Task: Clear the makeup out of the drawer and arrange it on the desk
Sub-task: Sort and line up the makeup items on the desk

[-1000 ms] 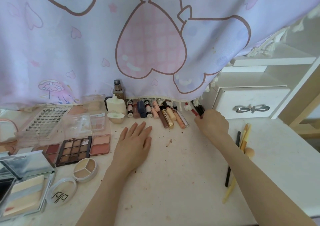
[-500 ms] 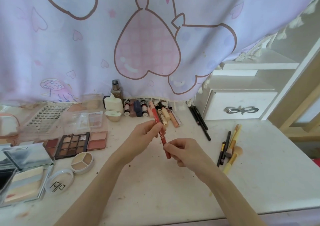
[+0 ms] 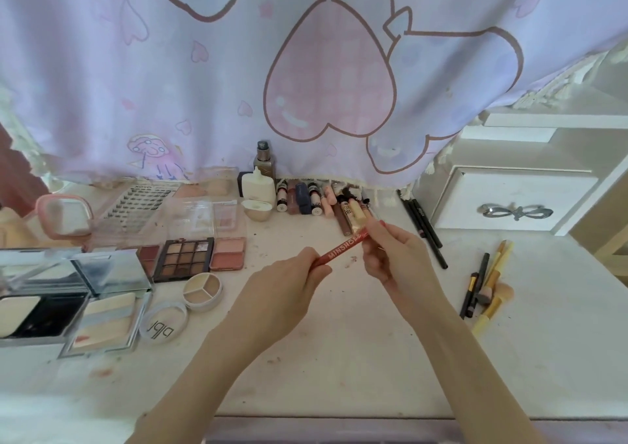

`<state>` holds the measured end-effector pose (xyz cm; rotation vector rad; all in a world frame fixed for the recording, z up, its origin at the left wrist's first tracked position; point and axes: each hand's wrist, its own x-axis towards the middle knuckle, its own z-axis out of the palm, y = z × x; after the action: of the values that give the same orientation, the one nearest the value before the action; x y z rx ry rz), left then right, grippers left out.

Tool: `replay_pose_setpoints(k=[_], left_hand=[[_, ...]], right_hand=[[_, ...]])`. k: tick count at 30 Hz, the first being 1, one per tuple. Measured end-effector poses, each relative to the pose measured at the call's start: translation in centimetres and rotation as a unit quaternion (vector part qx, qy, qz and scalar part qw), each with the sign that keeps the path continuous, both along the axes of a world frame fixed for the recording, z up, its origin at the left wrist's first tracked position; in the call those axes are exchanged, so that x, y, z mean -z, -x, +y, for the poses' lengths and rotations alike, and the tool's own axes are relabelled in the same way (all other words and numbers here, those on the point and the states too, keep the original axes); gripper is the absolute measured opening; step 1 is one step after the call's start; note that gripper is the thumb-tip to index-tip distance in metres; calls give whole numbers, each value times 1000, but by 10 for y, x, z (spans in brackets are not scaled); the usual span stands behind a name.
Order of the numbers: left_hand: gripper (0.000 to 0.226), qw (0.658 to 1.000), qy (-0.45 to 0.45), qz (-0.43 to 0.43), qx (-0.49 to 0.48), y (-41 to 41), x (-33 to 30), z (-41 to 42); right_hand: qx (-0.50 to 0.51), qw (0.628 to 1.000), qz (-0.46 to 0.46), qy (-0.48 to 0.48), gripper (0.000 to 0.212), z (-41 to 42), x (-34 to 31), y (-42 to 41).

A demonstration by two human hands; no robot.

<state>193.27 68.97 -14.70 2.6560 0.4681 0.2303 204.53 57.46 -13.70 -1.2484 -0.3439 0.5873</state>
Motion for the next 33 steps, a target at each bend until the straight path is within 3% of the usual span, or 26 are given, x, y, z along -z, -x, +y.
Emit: replay_pose_setpoints(k=[5,12,16,18,22,27,33], left_hand=[[32,999,46,-4,-27,10,5,-6],[37,990,81,-1,-111,9,9,-11],[33,984,101,-2,-144,22,7,-10],[31,977,114,-9,-178,38,9,-5],[28,973,61,2,-223,37,16,9],[25,971,-45,62,-228,15,28,28],[18,971,-97,26,-215,0,32,32]], right_hand=[[-53,997,-5,55,26,18,6,17],[-24,995,34,88,35,51,9,18],[57,991,119,28,37,63,2,-7],[76,993,95,7,38,58,-8,-29],[-50,981,-51,180,35,66,-9,-28],[-161,876,-169,422,30,82,10,-24],[-178,843,-211,462,21,92,12,-26]])
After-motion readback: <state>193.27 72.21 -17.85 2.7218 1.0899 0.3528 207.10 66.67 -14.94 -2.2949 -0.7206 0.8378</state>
